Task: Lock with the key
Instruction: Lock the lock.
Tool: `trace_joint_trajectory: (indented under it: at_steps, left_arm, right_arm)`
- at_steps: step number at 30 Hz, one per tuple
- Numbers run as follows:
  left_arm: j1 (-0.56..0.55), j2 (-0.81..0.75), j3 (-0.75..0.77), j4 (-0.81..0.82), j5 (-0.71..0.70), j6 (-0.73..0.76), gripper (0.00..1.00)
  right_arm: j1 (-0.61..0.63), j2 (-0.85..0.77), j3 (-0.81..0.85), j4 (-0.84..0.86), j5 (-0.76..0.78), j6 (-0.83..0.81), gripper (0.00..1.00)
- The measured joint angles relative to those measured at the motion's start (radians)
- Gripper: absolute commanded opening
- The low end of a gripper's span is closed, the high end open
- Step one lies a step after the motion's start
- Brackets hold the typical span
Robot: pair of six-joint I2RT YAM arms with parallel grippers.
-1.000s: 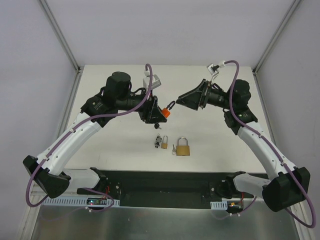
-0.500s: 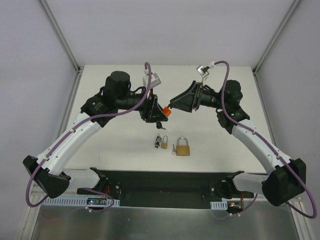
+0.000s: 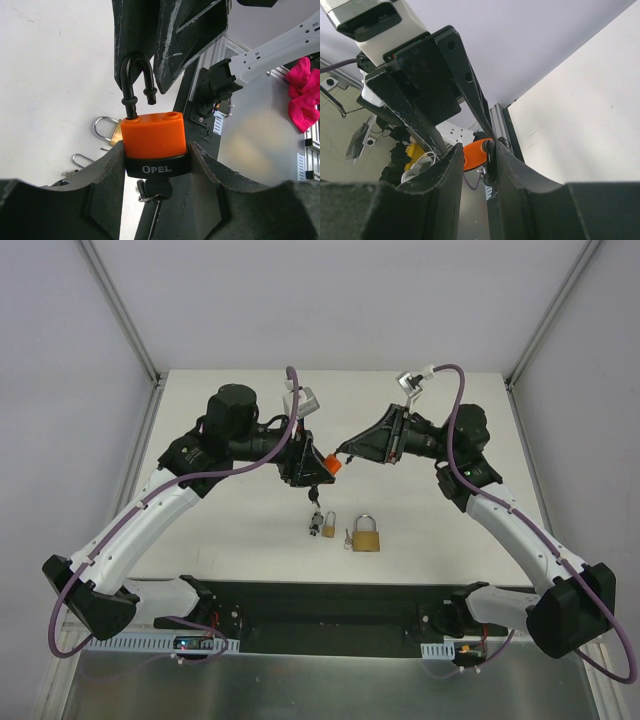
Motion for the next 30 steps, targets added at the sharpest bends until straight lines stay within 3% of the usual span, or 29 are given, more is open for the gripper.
trace_joint_trajectory:
  at_steps: [7, 10, 11, 12, 13, 14, 15, 21, 30]
  left_arm:
    - [0.0, -0.005, 0.0, 0.008, 0.001, -0.002, 0.0]
    - [0.0, -0.005, -0.002, 0.008, 0.0, -0.002, 0.02]
    - [0.0, -0.005, -0.002, 0.008, 0.0, -0.002, 0.17]
    - [0.0, -0.005, -0.002, 0.008, 0.0, -0.003, 0.6]
    - [0.0, -0.005, -0.002, 0.01, -0.001, -0.005, 0.74]
    - [0.0, -0.005, -0.002, 0.012, -0.002, -0.01, 0.82]
    - [0.0, -0.005, -0.002, 0.019, -0.003, -0.009, 0.99]
    - [0.0, -0.007, -0.012, 0.13, -0.063, -0.079, 0.98]
    - [0.0, -0.008, -0.066, 0.254, -0.155, -0.135, 0.74]
  right_arm:
    - [0.0, 0.009, 0.0, 0.005, 0.014, 0.011, 0.02]
    - [0.0, 0.016, 0.0, 0.005, 0.018, 0.018, 0.01]
    - [0.0, 0.016, 0.0, 0.005, 0.019, 0.019, 0.01]
    - [0.0, 0.016, 0.0, 0.005, 0.019, 0.019, 0.01]
    - [0.0, 0.016, 0.0, 0.005, 0.02, 0.019, 0.01]
    - [0.0, 0.016, 0.0, 0.005, 0.024, 0.02, 0.01]
    - [0.0, 0.016, 0.0, 0.003, 0.026, 0.021, 0.01]
    - [0.002, 0.0, -0.008, -0.04, 0.082, 0.026, 0.01]
    - [0.002, -0.142, -0.072, -0.054, 0.232, 0.069, 0.01]
